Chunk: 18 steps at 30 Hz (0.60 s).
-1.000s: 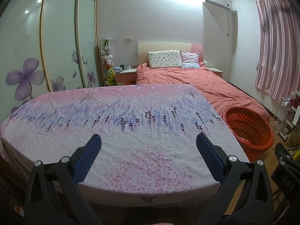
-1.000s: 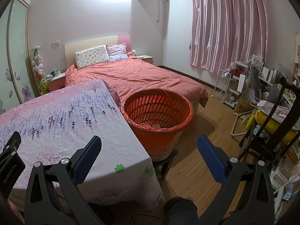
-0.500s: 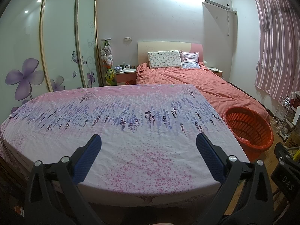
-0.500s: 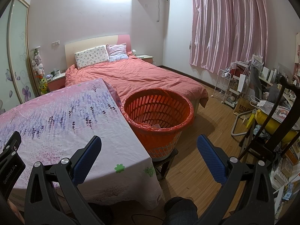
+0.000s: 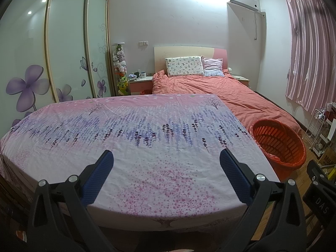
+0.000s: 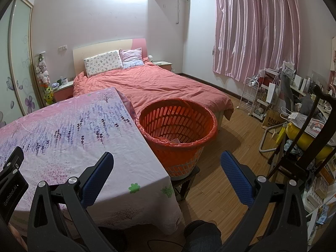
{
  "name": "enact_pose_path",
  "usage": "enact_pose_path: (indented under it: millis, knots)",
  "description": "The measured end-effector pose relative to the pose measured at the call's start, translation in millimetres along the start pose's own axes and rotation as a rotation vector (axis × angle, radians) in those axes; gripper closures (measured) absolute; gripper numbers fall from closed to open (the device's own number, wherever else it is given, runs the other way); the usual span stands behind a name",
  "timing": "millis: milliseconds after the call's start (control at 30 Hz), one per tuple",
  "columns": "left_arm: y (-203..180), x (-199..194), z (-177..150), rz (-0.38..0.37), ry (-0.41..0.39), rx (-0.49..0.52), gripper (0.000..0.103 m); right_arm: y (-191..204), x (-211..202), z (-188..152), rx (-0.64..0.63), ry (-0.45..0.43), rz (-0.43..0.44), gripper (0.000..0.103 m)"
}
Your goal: Collect trash
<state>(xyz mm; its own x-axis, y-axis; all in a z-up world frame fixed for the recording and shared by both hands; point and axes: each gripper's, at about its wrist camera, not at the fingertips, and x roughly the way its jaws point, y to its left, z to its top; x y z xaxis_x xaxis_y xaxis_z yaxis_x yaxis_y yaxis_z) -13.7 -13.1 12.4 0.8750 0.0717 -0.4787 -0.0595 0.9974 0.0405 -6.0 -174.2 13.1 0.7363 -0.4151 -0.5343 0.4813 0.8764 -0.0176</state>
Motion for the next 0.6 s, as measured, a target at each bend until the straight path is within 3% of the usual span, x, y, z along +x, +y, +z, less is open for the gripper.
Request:
enact_pose_path:
  millis: [600]
  knots:
    - [-2.1, -0.5, -4.0, -0.001, 0.002, -0.001, 0.004, 0.3, -0.1, 0.5, -0.001, 0.001, 0.001, 0.002]
